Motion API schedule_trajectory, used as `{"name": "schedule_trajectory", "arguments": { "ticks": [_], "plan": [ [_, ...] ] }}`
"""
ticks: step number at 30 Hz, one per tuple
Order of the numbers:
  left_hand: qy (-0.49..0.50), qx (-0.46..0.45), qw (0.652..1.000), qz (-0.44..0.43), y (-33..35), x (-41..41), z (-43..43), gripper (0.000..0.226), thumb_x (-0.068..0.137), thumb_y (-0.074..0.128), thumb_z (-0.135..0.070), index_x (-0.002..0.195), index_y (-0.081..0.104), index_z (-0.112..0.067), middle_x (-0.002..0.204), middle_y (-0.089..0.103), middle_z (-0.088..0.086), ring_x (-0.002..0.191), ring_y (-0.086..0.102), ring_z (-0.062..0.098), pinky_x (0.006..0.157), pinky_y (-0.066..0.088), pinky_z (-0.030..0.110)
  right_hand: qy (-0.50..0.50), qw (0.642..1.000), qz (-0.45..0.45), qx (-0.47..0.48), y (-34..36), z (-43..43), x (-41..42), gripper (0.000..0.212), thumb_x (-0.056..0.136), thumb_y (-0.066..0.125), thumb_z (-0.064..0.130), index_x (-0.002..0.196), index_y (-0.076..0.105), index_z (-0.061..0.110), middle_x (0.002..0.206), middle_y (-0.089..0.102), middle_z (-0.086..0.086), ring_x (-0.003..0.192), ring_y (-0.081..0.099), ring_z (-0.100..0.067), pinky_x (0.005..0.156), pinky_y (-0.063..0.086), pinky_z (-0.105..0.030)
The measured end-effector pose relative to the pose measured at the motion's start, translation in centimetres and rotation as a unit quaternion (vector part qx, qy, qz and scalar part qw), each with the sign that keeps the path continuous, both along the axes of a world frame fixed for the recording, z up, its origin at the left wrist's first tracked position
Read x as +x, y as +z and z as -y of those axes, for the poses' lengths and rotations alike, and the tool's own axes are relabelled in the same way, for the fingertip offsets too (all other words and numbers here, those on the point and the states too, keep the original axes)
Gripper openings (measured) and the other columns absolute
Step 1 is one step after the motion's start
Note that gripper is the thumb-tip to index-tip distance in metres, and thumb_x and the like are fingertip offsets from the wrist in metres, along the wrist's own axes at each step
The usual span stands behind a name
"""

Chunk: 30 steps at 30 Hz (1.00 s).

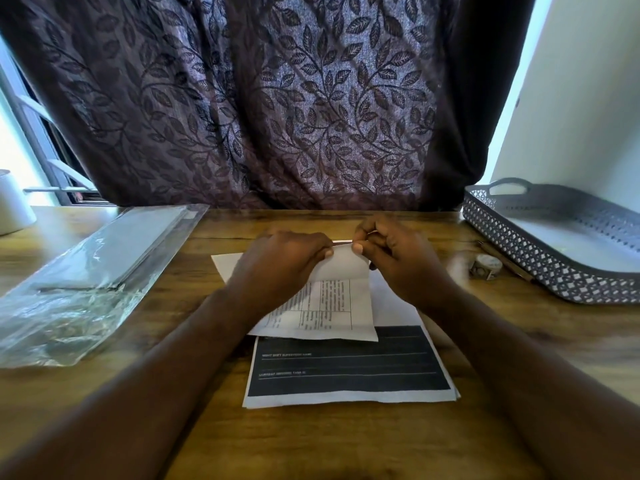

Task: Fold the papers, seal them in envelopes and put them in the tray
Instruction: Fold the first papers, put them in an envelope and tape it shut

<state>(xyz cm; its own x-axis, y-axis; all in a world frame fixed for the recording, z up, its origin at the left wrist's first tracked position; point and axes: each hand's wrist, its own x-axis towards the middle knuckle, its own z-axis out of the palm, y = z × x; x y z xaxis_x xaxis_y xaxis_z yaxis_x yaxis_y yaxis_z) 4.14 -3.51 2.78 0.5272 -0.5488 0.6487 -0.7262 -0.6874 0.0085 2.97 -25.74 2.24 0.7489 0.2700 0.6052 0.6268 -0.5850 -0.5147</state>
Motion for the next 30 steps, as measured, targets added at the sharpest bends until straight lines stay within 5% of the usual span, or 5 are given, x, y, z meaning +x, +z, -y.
{"name": "schedule_trajectory", "arguments": {
  "ticks": [10,14,24,27,30],
  "plan": [
    [0.076,-0.06,0.995,-0.032,-1.4,2.9,-4.4,0.022,0.1,0.049,-0.036,0.105,0.07,-0.03,0.092,0.075,-0.009,0.074,0.066,0.011,0.062,0.056,0.035,-0.064,0.996,-0.018,0.052,-0.2,3.4,1.3,0.011,0.098,0.062,0.017,0.092,0.059,0.025,0.078,0.069,0.008,0.072,0.068,-0.003,0.055,0.052,-0.015],
    [0.086,-0.154,0.982,-0.074,-2.2,3.1,-5.0,0.016,0.102,0.05,-0.032,0.1,0.065,-0.035,0.089,0.068,-0.021,0.08,0.061,-0.004,0.064,0.047,0.019,-0.087,0.993,-0.021,0.073,-0.4,3.9,1.4,0.014,0.097,0.062,0.017,0.089,0.058,0.028,0.08,0.069,0.006,0.075,0.068,-0.009,0.057,0.054,-0.022],
    [0.08,-0.267,0.945,-0.172,-2.3,3.3,-5.0,0.014,0.101,0.058,-0.027,0.095,0.07,-0.023,0.096,0.075,-0.012,0.086,0.07,0.002,0.074,0.06,0.042,-0.098,0.986,-0.065,0.12,-0.8,4.3,1.7,0.007,0.1,0.058,0.022,0.094,0.058,0.02,0.091,0.071,-0.008,0.086,0.07,-0.029,0.075,0.059,-0.055],
    [0.068,-0.295,0.935,-0.183,-2.0,3.1,-4.8,0.015,0.1,0.059,-0.027,0.093,0.071,-0.022,0.093,0.075,-0.012,0.084,0.071,0.001,0.072,0.061,0.039,-0.079,0.98,-0.084,0.16,-0.9,4.3,1.9,0.004,0.1,0.059,0.023,0.096,0.059,0.023,0.092,0.074,-0.003,0.087,0.072,-0.024,0.067,0.061,-0.04],
    [0.055,-0.311,0.929,-0.192,-2.0,3.0,-4.8,0.014,0.1,0.06,-0.024,0.091,0.068,-0.031,0.089,0.071,-0.03,0.086,0.068,-0.009,0.063,0.054,0.013,-0.021,0.969,-0.132,0.208,-0.7,4.2,1.8,0.012,0.096,0.064,0.021,0.104,0.064,0.03,0.1,0.077,0.011,0.092,0.075,-0.009,0.069,0.06,-0.021]
  ]
}}
